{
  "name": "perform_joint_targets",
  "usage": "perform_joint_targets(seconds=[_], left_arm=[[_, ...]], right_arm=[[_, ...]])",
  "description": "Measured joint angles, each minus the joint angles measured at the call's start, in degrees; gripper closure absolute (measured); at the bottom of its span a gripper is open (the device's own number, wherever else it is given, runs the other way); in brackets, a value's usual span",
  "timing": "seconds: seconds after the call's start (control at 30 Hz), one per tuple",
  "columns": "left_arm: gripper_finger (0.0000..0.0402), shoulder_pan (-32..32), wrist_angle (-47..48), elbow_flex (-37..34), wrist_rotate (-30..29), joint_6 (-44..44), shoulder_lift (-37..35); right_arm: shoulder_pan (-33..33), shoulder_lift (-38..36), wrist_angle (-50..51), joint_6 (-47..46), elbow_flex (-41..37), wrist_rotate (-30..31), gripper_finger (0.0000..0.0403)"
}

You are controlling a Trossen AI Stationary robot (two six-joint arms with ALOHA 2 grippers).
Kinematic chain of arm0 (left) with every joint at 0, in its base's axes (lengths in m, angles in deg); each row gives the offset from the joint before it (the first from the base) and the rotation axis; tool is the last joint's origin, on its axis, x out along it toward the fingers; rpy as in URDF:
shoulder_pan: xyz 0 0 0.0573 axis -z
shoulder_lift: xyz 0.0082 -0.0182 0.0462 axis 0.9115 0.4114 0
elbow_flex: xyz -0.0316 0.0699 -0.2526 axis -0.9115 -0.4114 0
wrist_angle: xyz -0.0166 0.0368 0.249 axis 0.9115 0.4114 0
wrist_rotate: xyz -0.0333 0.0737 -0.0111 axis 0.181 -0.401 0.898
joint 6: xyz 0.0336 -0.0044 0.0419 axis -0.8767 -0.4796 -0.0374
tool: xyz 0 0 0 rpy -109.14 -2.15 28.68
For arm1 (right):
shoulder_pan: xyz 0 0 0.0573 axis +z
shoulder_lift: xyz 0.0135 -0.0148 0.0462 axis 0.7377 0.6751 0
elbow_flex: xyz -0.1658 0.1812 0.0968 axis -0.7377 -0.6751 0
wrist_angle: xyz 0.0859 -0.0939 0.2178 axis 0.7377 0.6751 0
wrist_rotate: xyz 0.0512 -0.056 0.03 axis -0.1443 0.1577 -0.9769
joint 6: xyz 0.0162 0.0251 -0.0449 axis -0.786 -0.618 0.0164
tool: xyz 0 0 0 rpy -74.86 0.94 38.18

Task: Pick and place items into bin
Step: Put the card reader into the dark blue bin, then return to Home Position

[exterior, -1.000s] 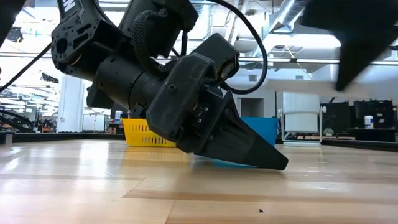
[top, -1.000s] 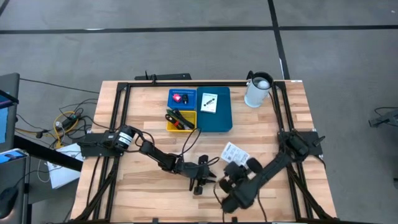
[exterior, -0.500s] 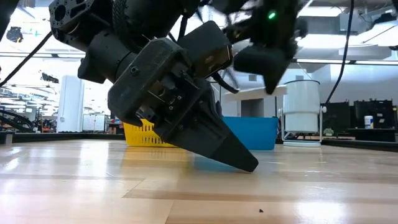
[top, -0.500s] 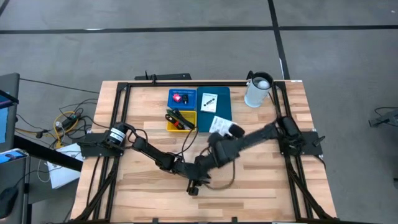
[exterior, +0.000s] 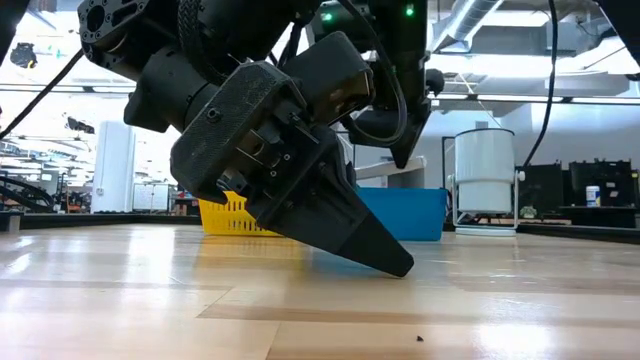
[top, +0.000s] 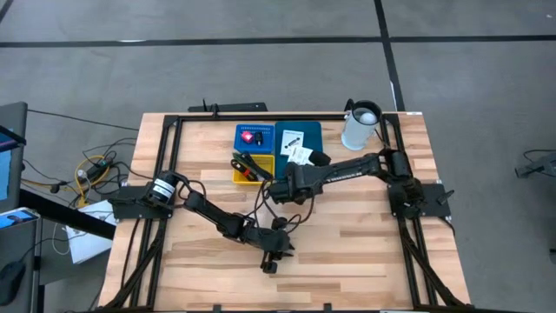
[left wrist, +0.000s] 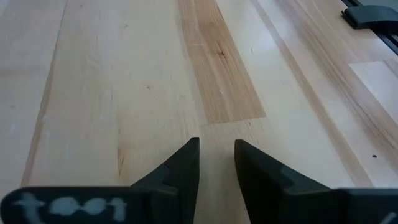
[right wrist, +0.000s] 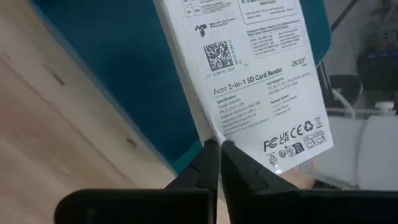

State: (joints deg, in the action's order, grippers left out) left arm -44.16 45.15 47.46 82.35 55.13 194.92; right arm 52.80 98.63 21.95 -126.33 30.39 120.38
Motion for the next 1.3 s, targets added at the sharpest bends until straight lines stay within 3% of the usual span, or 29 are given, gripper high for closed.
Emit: perform_joint_targets(seconds=[0.5,0.73,0.93,1.03,1.13,1.3], left_arm=[[0.0307,-0.05,0.02,-0.01,-0.07,0.00,0.00],[0.0307,-0.05,1.23,-0.01,-0.04,-2.11,-0.56],[0.0307,0.29,10.97,-0.55,-0.44,-5.33,-6.97],[0.0307,1.60,18.37,-0.60,-6.22,-6.54,-12.69],[0.0307,3.69,21.87,-1.58,-16.89,-6.54,-19.42],[0.0307,7.77,19.66,-10.09,-33.08,-5.42,-35.10]], right_arm=[[-0.53,0.07,-1.94,1.60,0.00,8.19,0.0268],[1.93,-0.35,9.47,-6.10,4.25,13.41,0.0271],[5.58,-10.57,9.92,-3.86,6.00,17.32,0.0284],[7.70,-16.74,8.23,-1.64,6.01,19.25,0.0282],[10.79,-22.99,8.34,-1.19,6.01,21.33,0.0280],[17.22,-32.02,6.76,-0.86,2.79,26.63,0.0282]])
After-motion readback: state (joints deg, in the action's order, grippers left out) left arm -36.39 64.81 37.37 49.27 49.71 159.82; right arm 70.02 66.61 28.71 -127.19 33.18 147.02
